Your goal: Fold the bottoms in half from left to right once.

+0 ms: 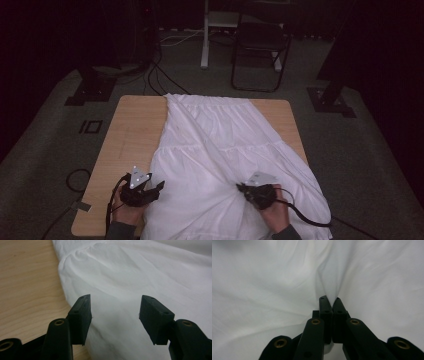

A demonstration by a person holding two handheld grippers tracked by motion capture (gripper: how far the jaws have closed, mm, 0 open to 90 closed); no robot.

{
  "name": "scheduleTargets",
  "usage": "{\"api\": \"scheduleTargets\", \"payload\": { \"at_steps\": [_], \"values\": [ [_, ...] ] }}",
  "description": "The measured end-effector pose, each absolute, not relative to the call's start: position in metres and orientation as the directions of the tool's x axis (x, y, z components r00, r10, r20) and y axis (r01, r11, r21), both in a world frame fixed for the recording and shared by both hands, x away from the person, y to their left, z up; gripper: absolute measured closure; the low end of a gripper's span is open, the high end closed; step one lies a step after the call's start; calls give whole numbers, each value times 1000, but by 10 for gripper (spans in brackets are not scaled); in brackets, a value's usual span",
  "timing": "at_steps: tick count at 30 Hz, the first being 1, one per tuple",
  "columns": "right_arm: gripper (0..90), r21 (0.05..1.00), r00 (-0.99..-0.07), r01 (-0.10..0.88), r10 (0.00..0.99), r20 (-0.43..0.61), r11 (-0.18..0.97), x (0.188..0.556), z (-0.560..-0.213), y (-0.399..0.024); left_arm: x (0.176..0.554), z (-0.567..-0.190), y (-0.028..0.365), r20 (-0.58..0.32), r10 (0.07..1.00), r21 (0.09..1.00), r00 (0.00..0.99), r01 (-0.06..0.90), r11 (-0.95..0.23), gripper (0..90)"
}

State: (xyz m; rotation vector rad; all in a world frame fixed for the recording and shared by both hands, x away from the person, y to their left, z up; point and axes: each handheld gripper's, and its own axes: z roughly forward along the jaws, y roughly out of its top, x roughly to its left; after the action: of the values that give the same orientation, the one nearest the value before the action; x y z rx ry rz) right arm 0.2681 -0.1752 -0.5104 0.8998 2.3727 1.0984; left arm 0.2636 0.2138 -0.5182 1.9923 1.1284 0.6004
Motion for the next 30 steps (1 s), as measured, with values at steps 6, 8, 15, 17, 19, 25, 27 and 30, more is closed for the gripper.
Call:
{"api": "scheduleTargets", "payload": {
  "at_steps": [6,8,15,17,19,25,27,30],
  "values": [
    [893,889,-450,356,887,-108,288,278,-452,-276,265,-521,207,45,856,790,514,506,-345,427],
    [892,887,-320,404,943,-93,224,290,-455,-315,266,-522,203,40,855,788,518,509,-345,423],
    [885,756,-269,617,961,-59,219,325,-531,-351,278,-530,153,16,784,773,621,490,-404,419],
    [883,735,-259,648,965,-34,200,329,-546,-352,283,-536,131,33,752,762,658,470,-445,418],
    [878,711,-263,674,965,-21,199,332,-557,-352,289,-545,112,88,735,732,672,457,-505,439],
    [880,703,-280,678,960,-22,214,331,-561,-343,301,-553,94,188,735,644,652,483,-593,868],
    [880,701,-301,673,953,-33,236,332,-560,-336,307,-553,95,225,746,635,627,487,-600,877],
    [880,698,-324,666,945,-44,261,336,-560,-323,324,-552,105,244,769,634,591,503,-587,882]
  ]
}}
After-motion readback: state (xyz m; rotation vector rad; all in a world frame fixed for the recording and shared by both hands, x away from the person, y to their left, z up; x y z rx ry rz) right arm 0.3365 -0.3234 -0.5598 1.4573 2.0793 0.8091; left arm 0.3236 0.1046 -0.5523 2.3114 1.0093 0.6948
